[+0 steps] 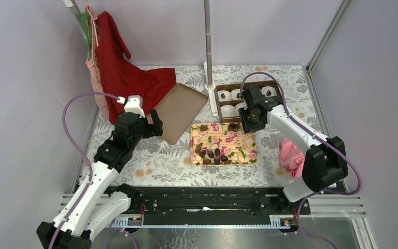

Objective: Pack the chocolate

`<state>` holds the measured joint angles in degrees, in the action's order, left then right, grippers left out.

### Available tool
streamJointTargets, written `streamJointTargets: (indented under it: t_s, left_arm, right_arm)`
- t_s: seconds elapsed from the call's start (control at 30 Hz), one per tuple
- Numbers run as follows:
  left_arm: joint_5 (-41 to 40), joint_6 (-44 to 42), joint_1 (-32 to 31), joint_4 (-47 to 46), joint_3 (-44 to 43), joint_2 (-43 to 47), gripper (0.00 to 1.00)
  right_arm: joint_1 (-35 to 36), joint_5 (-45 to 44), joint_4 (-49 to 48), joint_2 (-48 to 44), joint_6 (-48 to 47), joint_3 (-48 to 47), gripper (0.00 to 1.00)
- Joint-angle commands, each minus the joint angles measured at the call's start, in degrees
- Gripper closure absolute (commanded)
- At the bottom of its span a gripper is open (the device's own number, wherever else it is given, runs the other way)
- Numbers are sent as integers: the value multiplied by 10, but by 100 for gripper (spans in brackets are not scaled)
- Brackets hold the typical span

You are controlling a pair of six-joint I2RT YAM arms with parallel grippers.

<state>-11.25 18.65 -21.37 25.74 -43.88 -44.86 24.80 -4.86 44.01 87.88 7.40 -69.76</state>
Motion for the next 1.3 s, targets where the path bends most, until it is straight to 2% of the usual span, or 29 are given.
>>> streamJointTargets:
  t_s: [0.0, 0.63, 1.17, 1.27]
  left_arm:
    - [-14, -5, 3, -24, 6, 7, 1]
    - [-8, -5, 3, -24, 5, -5, 1]
    - [-8, -5, 3, -24, 5, -7, 1]
    - [-8, -5, 3, -24, 5, -8, 1]
  right_arm:
    - [25, 19, -21, 5, 13, 5, 55]
    - [56, -12, -36, 109, 17, -27, 58]
    - [58, -26, -43, 141, 16, -55, 58]
    - [58, -27, -40, 140, 14, -55, 61]
